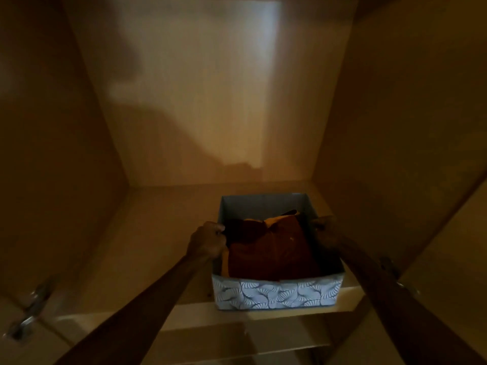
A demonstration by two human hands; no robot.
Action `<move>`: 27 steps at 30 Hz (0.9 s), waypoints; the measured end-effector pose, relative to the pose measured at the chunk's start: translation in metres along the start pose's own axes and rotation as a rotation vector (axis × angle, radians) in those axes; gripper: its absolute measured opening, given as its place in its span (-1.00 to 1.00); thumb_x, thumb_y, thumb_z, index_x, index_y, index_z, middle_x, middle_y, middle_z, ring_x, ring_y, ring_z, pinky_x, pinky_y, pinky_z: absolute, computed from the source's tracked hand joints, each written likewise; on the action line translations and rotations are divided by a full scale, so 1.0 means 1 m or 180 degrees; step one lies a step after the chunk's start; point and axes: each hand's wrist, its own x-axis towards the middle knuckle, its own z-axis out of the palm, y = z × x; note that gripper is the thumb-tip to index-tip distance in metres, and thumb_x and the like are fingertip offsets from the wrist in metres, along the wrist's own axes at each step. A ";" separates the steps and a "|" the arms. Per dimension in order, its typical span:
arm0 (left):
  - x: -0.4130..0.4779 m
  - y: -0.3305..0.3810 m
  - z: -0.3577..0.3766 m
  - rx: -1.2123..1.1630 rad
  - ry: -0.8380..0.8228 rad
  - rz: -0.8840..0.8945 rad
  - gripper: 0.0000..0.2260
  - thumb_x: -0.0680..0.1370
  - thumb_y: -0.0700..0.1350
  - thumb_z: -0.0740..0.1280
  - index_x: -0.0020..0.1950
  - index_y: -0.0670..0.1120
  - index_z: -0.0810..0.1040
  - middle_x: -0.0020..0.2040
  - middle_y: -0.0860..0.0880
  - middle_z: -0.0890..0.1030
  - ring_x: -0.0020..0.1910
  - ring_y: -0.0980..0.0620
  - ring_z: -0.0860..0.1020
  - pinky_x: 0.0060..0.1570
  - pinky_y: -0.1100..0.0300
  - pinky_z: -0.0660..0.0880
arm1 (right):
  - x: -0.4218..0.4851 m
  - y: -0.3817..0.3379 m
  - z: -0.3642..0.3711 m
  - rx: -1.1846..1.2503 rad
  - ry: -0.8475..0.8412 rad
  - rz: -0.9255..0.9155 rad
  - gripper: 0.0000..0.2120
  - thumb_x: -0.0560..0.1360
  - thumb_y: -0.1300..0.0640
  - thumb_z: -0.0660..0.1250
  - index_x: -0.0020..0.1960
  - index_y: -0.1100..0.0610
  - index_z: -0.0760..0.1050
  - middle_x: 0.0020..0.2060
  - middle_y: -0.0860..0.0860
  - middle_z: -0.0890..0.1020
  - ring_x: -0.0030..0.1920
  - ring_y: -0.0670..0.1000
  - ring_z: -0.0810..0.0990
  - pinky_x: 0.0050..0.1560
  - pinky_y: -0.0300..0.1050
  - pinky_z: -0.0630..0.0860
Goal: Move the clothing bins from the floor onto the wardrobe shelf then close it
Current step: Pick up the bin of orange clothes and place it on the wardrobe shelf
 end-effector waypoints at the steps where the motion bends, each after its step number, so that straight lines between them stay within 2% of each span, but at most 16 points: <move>1: 0.009 0.008 0.004 0.0072 -0.0011 0.0060 -0.66 0.56 -0.21 0.21 0.29 -0.05 0.58 0.28 -0.07 0.60 0.17 -0.10 0.58 0.06 0.21 0.45 | 0.009 0.007 -0.001 0.0059 0.0015 0.0045 -0.72 0.51 0.27 0.26 -0.27 0.01 0.61 -0.23 0.17 0.61 -0.13 0.20 0.60 -0.07 0.13 0.54; 2: 0.020 0.018 0.009 0.0109 0.0009 0.0125 -0.67 0.56 -0.22 0.19 0.25 -0.04 0.61 0.23 -0.07 0.62 0.12 -0.11 0.60 0.04 0.18 0.47 | 0.016 0.010 -0.006 0.0144 0.0017 0.0085 -0.72 0.53 0.27 0.25 -0.30 0.11 0.61 -0.28 0.20 0.56 -0.16 0.21 0.57 -0.10 0.12 0.49; 3: 0.027 0.027 0.012 0.0071 0.0027 0.0173 -0.67 0.57 -0.23 0.18 0.23 -0.04 0.61 0.20 -0.07 0.63 0.10 -0.11 0.61 0.02 0.17 0.48 | 0.018 0.007 -0.012 0.0241 0.0009 0.0143 -0.74 0.56 0.29 0.22 -0.22 0.28 0.61 -0.27 0.25 0.56 -0.15 0.25 0.57 -0.11 0.14 0.46; 4: 0.037 0.036 0.015 -0.0115 -0.0036 0.0245 -0.67 0.58 -0.23 0.17 0.27 -0.05 0.58 0.23 -0.08 0.62 0.13 -0.11 0.59 0.06 0.16 0.49 | 0.021 0.007 -0.019 0.0348 0.0047 0.0143 -0.75 0.59 0.31 0.17 -0.08 0.41 0.58 -0.21 0.31 0.57 -0.12 0.31 0.57 -0.09 0.17 0.46; 5: 0.042 0.045 0.019 -0.0377 -0.0217 0.0351 -0.67 0.61 -0.19 0.19 0.35 -0.06 0.52 0.30 -0.09 0.56 0.20 -0.11 0.56 0.15 0.14 0.48 | 0.022 0.005 -0.025 0.0390 0.0081 0.0116 -0.77 0.59 0.34 0.15 0.07 0.44 0.54 -0.12 0.34 0.58 -0.08 0.33 0.57 -0.05 0.19 0.46; 7: 0.047 0.057 0.027 -0.0606 -0.0806 0.0675 -0.51 0.59 0.05 0.27 0.50 -0.03 0.31 0.50 -0.10 0.32 0.41 -0.08 0.38 0.37 0.02 0.35 | 0.021 0.003 -0.033 0.0520 0.0032 0.0137 -0.64 0.56 0.34 0.20 0.35 0.33 0.39 0.14 0.27 0.54 0.11 0.30 0.54 0.05 0.13 0.45; 9: 0.047 0.054 0.037 -0.0043 -0.1335 0.0918 -0.16 0.45 0.35 0.30 0.59 0.04 0.04 0.59 -0.03 -0.11 0.55 -0.07 -0.04 0.51 -0.14 0.07 | 0.014 0.004 -0.035 0.0542 -0.0074 0.0098 -0.42 0.52 0.07 0.35 0.49 0.14 0.26 0.41 0.17 0.38 0.39 0.22 0.37 0.33 0.10 0.35; 11: 0.045 0.035 0.048 0.0815 -0.1514 0.1282 0.05 0.29 0.52 0.26 0.59 0.10 -0.15 0.51 0.01 -0.40 0.48 -0.08 -0.39 0.48 -0.19 -0.19 | 0.002 0.012 -0.034 0.0349 -0.0344 -0.0022 -0.18 0.39 -0.23 0.43 0.52 -0.03 0.18 0.54 0.07 0.11 0.54 0.15 0.06 0.50 0.13 0.08; 12: 0.047 0.023 0.055 0.1142 -0.1456 0.1513 0.06 0.28 0.56 0.21 0.59 0.10 -0.17 0.50 -0.03 -0.45 0.46 -0.11 -0.47 0.45 -0.21 -0.25 | -0.004 0.018 -0.033 0.0265 -0.0570 -0.0021 -0.08 0.30 -0.34 0.43 0.53 -0.11 0.13 0.56 0.01 -0.03 0.56 0.12 -0.08 0.51 0.15 -0.01; 14: 0.055 0.005 0.071 0.1355 -0.1153 0.1874 -0.11 0.44 0.47 0.12 0.59 0.05 -0.13 0.52 -0.10 -0.42 0.47 -0.17 -0.47 0.47 -0.28 -0.26 | -0.015 0.032 -0.028 -0.0188 -0.0948 -0.0126 0.03 0.22 -0.39 0.45 0.54 -0.14 0.07 0.52 -0.13 -0.19 0.54 0.03 -0.22 0.51 0.12 -0.06; 15: 0.059 0.002 0.077 0.1382 -0.0957 0.1940 -0.23 0.52 0.36 0.11 0.60 0.04 -0.10 0.52 -0.12 -0.40 0.49 -0.20 -0.44 0.48 -0.28 -0.20 | -0.016 0.038 -0.023 -0.0482 -0.0956 -0.0260 -0.02 0.29 -0.31 0.46 0.54 -0.08 0.07 0.49 -0.14 -0.19 0.53 -0.01 -0.22 0.52 0.06 -0.07; 18: 0.062 0.026 0.090 0.1470 -0.0521 0.1721 -0.37 0.62 0.14 0.14 0.59 -0.02 -0.04 0.48 -0.11 -0.39 0.50 -0.22 -0.40 0.51 -0.22 -0.17 | -0.004 0.055 -0.003 -0.0613 -0.0282 -0.0488 -0.35 0.55 0.05 0.31 0.54 0.10 0.10 0.55 0.04 -0.12 0.56 0.09 -0.16 0.52 -0.04 -0.10; 20: 0.062 0.054 0.092 0.1383 -0.0197 0.1543 -0.37 0.63 0.15 0.07 0.59 -0.09 -0.06 0.48 -0.13 -0.35 0.50 -0.22 -0.37 0.49 -0.09 -0.29 | 0.009 0.064 0.006 -0.0660 0.0330 -0.0350 -0.40 0.56 0.27 0.25 0.54 0.15 0.11 0.54 0.08 -0.12 0.57 0.15 -0.12 0.56 0.08 -0.07; 23: 0.063 0.074 0.099 0.1191 0.0232 0.1393 -0.39 0.63 -0.03 0.20 0.57 -0.22 0.03 0.56 -0.29 -0.11 0.55 -0.29 -0.17 0.51 -0.09 -0.12 | 0.018 0.074 0.018 -0.0751 0.0915 -0.0318 -0.24 0.39 0.44 0.35 0.52 0.24 0.13 0.50 0.16 -0.09 0.53 0.25 -0.03 0.51 0.19 0.07; 25: 0.058 0.063 0.110 0.1105 0.0361 0.1674 -0.36 0.59 -0.06 0.25 0.56 -0.27 0.05 0.56 -0.27 -0.06 0.55 -0.27 -0.12 0.50 -0.18 0.04 | 0.010 0.074 0.032 -0.0869 0.0950 -0.0198 -0.11 0.35 0.37 0.39 0.55 0.19 0.00 0.52 0.23 -0.11 0.52 0.24 -0.13 0.44 0.15 0.02; 27: 0.047 0.044 0.119 0.1234 0.0306 0.1911 -0.28 0.55 0.03 0.21 0.58 -0.22 -0.03 0.58 -0.28 -0.11 0.56 -0.25 -0.16 0.49 -0.18 -0.01 | -0.001 0.076 0.047 -0.0982 0.1060 -0.0221 0.03 0.28 0.31 0.43 0.58 0.11 -0.10 0.54 0.28 -0.04 0.53 0.28 -0.14 0.40 0.20 0.05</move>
